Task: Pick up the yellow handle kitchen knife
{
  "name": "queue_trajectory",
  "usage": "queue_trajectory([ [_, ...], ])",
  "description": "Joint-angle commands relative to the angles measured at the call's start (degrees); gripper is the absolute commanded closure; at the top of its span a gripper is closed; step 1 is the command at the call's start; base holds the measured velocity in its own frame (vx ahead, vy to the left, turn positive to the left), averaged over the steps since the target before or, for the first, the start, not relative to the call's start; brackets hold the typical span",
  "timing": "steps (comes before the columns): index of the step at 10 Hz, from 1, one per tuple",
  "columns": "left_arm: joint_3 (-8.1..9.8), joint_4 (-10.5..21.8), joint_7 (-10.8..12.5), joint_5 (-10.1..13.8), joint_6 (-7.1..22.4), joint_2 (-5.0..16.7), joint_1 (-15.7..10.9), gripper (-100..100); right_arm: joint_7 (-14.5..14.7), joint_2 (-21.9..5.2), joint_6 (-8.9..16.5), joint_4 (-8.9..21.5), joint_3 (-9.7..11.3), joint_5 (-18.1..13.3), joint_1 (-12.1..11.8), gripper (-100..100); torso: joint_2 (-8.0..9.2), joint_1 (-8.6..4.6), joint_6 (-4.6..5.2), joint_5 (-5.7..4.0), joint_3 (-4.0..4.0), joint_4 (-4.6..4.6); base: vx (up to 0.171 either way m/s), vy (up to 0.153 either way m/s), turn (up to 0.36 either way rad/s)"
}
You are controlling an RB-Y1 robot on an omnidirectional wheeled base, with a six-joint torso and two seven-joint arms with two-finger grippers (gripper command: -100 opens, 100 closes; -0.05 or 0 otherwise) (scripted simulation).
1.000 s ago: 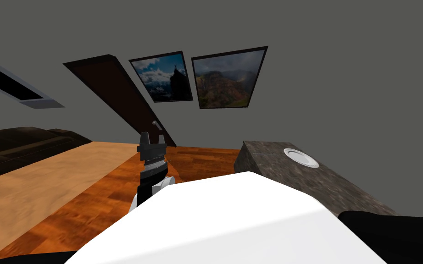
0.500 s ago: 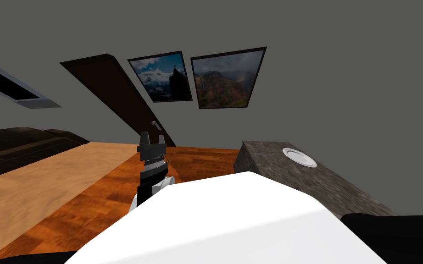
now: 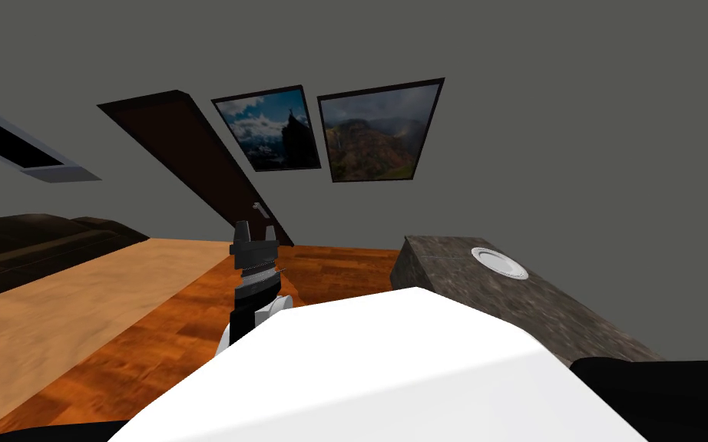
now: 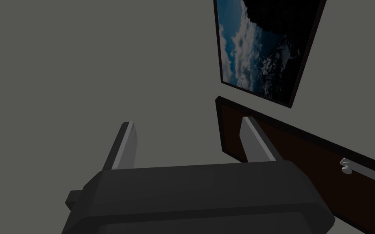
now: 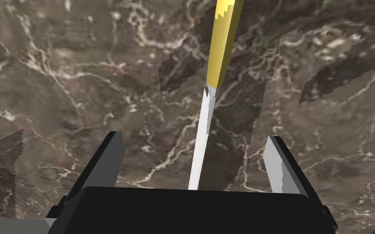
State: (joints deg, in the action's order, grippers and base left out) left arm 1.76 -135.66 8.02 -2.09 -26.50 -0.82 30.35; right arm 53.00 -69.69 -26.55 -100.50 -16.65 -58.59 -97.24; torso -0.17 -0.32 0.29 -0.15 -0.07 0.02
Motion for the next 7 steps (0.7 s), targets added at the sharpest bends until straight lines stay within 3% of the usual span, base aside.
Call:
queue_trajectory([
  [1,0.0,0.0,0.0,0.0,0.0,0.0,0.0,0,-0.1,0.22,0.63,0.97,1.87,-0.41,1.83,-100,0.0,0.0,0.0,0.0,0.0,0.0,-0.012,0.015,0.057],
  [3,0.0,0.0,0.0,0.0,0.0,0.0,0.0,0,-0.21,0.47,1.29,2.23,4.15,-0.87,4.14,-100,0.03,0.05,0.01,0.02,0.02,0.01,-0.01,0.02,0.039],
  [4,0.0,0.0,0.0,0.0,0.0,0.0,0.0,0,-0.23,0.31,1.05,1.89,3.48,-0.72,3.52,-100,0.02,0.05,0.01,0.02,0.01,0.01,-0.003,0.008,0.006],
  [5,0.0,0.0,0.0,0.0,0.0,0.0,0.0,0,-0.25,0.32,1.12,1.96,3.6,-0.75,3.63,100,0.0,0.03,0.02,0.02,0.0,0.0,0.0,0.0,0.0],
  [7,0.0,0.0,0.0,0.0,0.0,0.0,0.0,0,-0.33,0.42,1.18,1.99,3.57,-0.66,3.62,100,-0.04,-0.03,-0.09,-0.03,-0.04,-0.04,0.002,-0.001,-0.023],
])
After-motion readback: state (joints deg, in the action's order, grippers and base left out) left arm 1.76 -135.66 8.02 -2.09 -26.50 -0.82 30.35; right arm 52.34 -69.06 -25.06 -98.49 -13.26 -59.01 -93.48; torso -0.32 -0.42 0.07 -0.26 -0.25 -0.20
